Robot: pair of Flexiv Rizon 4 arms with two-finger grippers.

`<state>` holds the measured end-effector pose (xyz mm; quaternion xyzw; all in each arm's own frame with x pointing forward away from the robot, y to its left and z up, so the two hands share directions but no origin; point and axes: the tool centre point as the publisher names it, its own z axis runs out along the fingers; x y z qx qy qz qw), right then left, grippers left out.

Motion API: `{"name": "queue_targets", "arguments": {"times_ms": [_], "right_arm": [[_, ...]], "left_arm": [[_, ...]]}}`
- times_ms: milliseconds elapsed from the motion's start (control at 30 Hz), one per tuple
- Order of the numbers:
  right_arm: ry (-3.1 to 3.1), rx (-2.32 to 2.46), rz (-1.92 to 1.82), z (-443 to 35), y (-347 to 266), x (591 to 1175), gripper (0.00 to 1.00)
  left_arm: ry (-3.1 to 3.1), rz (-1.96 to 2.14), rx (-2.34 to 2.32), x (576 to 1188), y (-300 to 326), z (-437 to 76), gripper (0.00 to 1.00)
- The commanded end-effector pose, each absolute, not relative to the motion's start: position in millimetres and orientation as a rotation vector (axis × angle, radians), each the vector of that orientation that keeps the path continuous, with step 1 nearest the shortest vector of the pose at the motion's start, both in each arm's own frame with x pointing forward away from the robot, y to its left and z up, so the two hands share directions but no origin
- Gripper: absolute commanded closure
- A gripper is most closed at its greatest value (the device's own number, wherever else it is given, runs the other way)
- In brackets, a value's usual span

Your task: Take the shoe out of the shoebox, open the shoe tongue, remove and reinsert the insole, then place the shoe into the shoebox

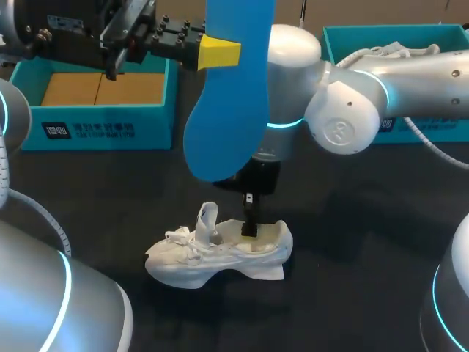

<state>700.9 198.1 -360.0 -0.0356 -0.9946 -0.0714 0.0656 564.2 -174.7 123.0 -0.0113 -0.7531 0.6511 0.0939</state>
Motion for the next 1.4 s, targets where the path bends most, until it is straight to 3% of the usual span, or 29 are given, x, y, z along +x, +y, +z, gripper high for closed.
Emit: {"name": "queue_targets", "arguments": {"times_ms": [33,167,400,500,533,600,667,1400], "right_arm": [[-2.995,-0.108,-0.213,-373.6,203.3,701.5,0.0],[-2.996,-0.106,-0.215,-380.0,204.6,702.6,0.0],[-3.0,-0.106,-0.211,-388.1,205.1,702.0,0.11],[-2.999,-0.107,-0.211,-392.5,204.2,700.8,0.33],[-2.996,-0.107,-0.213,-394.4,203.8,700.7,0.45],[-2.982,-0.108,-0.212,-397.7,203.3,701.0,0.6],[-2.979,-0.106,-0.212,-398.5,203.3,701.1,1.0],[-2.898,-0.282,-0.234,-368.2,208.4,690.9,1.0]], "left_arm": [[-2.236,1.929,-0.034,564.7,-174.9,122.9,1.0],[-2.236,1.929,-0.034,564.7,-174.9,122.9,1.0],[-2.236,1.929,-0.034,564.7,-174.9,122.9,1.0],[-2.236,1.929,-0.034,564.7,-174.9,122.9,1.0],[-2.236,1.929,-0.034,564.7,-174.9,122.9,1.0],[-2.236,1.929,-0.034,564.7,-174.9,122.9,1.0],[-2.236,1.929,-0.034,564.7,-174.9,122.9,1.0],[-2.236,1.929,-0.034,564.7,-174.9,122.9,1.0]]}}
